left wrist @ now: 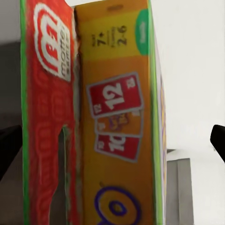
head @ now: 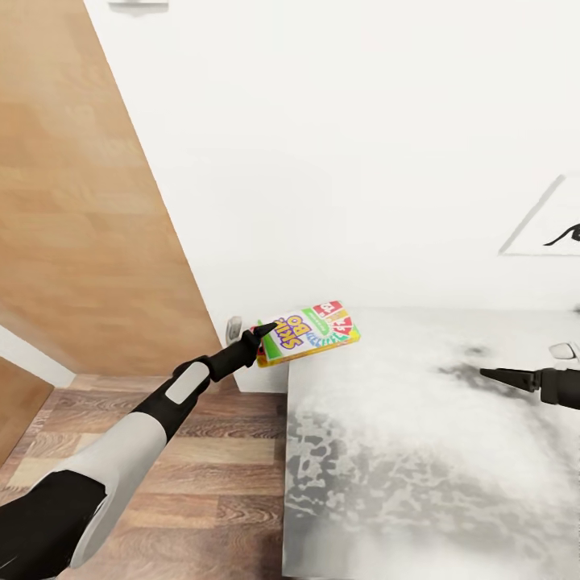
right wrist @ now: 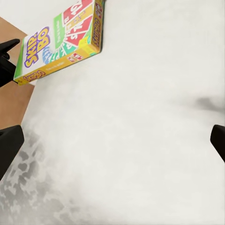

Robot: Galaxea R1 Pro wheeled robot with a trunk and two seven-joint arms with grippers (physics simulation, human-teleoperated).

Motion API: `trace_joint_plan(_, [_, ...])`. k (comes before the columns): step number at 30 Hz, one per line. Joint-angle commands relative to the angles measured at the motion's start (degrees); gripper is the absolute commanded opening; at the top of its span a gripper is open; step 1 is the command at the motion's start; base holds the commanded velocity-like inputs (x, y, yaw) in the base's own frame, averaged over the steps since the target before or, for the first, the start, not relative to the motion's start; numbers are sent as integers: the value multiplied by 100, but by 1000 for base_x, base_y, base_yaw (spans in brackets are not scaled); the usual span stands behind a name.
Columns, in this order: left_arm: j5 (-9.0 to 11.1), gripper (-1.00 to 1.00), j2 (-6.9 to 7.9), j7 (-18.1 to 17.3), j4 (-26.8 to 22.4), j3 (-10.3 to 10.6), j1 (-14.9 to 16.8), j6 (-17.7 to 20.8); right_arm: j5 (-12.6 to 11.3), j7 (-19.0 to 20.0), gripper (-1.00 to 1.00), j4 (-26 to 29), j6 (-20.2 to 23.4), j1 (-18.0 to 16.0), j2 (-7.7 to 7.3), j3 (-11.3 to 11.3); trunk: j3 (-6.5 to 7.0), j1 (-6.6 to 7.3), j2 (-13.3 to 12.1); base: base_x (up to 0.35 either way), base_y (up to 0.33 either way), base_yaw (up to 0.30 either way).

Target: Put all the toys in the child's room - the three board games (two on the bed and one on the table), the two jigsaw puzzles on the table, and the tennis ball on the table - inside the toy box on the table in the child's room.

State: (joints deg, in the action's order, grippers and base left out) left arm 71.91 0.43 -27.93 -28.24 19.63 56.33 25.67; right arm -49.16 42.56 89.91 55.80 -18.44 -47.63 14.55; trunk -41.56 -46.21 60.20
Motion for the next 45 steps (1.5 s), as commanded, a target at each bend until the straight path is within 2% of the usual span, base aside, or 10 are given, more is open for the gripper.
trace_joint_plan(1, [44,100,4,-8,3,23,5,19,12,24,100,-1,26,-5,-1,3,-4,0,3,0,0,-28])
trace_joint_plan(19, [43,100,9,-10,3,24,-4,11,12,29,100,0,26,-2,-1,3,-4,0,3,0,0,-8])
trace_joint_plan(20, [43,-100,9,-10,3,24,-5,11,12,28,100,1,26,-1,-1,3,-4,0,3,0,0,-2])
trace_joint_plan(38, [59,-100,10,-76,-7,22,-12,12,12,29,100,1,27,3,0,4,-4,0,3,0,0,0])
trace_joint_plan(45, [60,-100,23,-75,-303,27,-44,14,12,30,100,1,27,6,-1,4,-4,0,3,0,0,0])
